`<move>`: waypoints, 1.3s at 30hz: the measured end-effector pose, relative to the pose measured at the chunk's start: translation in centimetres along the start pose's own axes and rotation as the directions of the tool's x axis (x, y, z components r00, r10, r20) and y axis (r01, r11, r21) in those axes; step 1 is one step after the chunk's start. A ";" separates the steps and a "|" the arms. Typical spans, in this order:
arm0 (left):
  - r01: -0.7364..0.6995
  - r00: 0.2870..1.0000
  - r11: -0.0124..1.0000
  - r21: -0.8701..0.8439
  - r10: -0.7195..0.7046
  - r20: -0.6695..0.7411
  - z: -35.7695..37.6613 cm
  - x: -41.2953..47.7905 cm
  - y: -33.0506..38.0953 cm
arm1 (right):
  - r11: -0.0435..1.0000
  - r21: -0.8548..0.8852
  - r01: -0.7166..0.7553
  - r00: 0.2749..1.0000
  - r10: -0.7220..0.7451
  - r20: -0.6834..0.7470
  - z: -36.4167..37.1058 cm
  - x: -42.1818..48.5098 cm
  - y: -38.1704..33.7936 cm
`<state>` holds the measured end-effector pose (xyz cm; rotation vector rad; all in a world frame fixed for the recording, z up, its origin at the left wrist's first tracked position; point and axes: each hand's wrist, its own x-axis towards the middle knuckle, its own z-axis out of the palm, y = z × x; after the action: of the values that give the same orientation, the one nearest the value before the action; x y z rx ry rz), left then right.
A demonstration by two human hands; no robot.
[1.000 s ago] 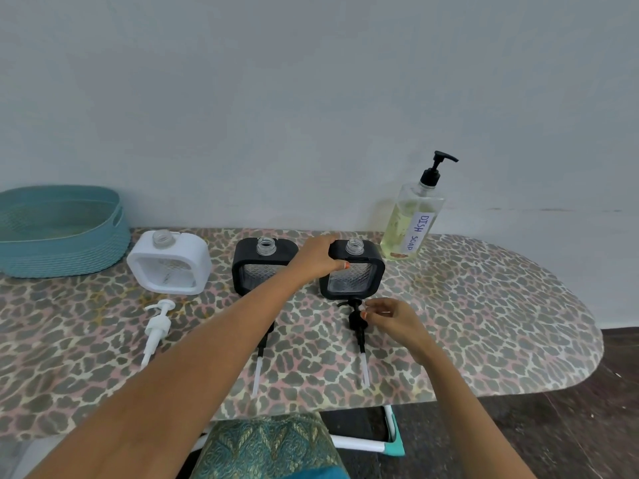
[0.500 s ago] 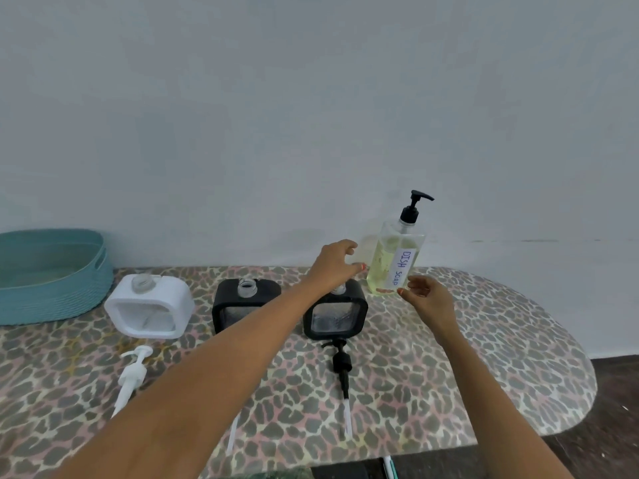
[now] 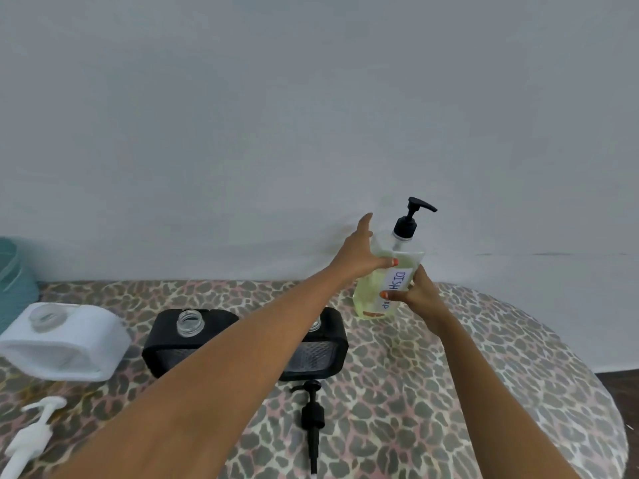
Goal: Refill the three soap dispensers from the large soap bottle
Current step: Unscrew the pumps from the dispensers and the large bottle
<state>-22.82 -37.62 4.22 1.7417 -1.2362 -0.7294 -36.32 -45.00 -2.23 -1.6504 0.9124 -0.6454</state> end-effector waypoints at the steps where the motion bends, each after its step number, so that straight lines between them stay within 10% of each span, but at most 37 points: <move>1: 0.004 1.000 1.000 0.001 -0.004 0.009 0.2 0.2 -0.2 | 1.000 0.005 0.005 1.000 -0.005 0.017 0.0 0.3 0.2; 19: -0.143 0.988 0.986 -0.083 0.138 -0.068 -3.2 -5.3 4.6 | 0.984 -0.097 0.150 0.971 -0.165 -0.171 -0.1 -4.9 -6.8; 39: -0.155 0.987 0.986 -0.053 0.153 -0.048 -13.6 -23.1 6.7 | 0.942 -0.193 0.276 0.953 -0.294 -0.075 9.1 -20.1 -14.2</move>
<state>-22.27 -12.69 16.04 1.5886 -1.2924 -0.6260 -36.90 -21.74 9.84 -1.9491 0.8305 -0.8732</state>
